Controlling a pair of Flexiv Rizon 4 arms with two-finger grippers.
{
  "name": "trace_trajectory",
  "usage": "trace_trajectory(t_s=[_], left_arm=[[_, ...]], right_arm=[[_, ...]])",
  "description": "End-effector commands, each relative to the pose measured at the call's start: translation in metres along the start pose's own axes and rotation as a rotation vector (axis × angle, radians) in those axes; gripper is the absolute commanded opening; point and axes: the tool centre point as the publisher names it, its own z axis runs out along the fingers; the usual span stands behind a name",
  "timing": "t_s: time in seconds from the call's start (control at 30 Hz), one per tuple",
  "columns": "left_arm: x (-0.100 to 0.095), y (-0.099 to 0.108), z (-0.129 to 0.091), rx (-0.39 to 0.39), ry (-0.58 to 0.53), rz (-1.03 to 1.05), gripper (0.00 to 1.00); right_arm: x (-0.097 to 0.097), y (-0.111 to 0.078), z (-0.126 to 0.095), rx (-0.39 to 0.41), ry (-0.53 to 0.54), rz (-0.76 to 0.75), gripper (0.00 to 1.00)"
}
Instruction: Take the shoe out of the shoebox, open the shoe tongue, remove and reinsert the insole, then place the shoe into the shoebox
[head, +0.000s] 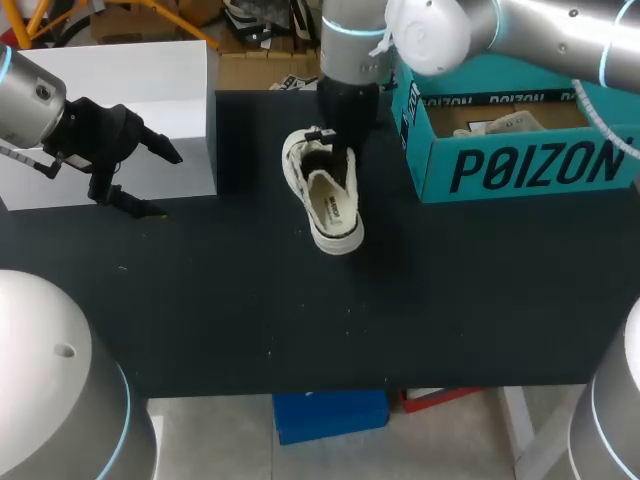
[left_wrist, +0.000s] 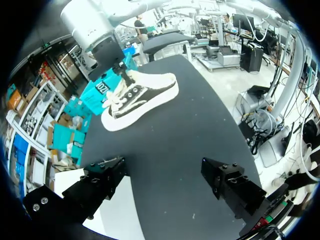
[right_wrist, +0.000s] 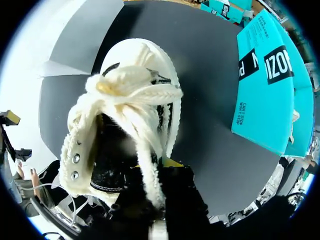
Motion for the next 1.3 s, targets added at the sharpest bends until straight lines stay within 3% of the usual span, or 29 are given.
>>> trace_trajectory(t_s=[0.03, 0.23, 0.5, 0.8, 0.93, 1.3], left_arm=[[0.001, 0.0, 0.0, -0.002, -0.005, 0.002, 1.0], [0.001, 0.0, 0.0, -0.002, -0.005, 0.002, 1.0], [0.001, 0.0, 0.0, -0.002, -0.005, 0.002, 1.0], [0.001, 0.0, 0.0, -0.002, -0.005, 0.002, 1.0], [0.001, 0.0, 0.0, -0.002, -0.005, 0.002, 1.0], [0.001, 0.0, 0.0, -0.002, -0.005, 0.002, 1.0]], right_arm=[[0.006, -0.004, -0.059, -0.025, -0.015, -0.041, 0.0], [0.012, -0.002, -0.103, -0.074, -0.034, -0.217, 0.0], [0.007, -0.007, -0.138, -0.086, -0.112, -0.532, 0.0], [-0.024, -0.008, -0.148, -0.11, -0.132, -0.881, 0.0], [-0.042, -0.005, -0.148, -0.104, -0.198, -1.012, 0.0], [-0.046, -0.004, -0.148, -0.109, -0.21, -1.024, 0.0]])
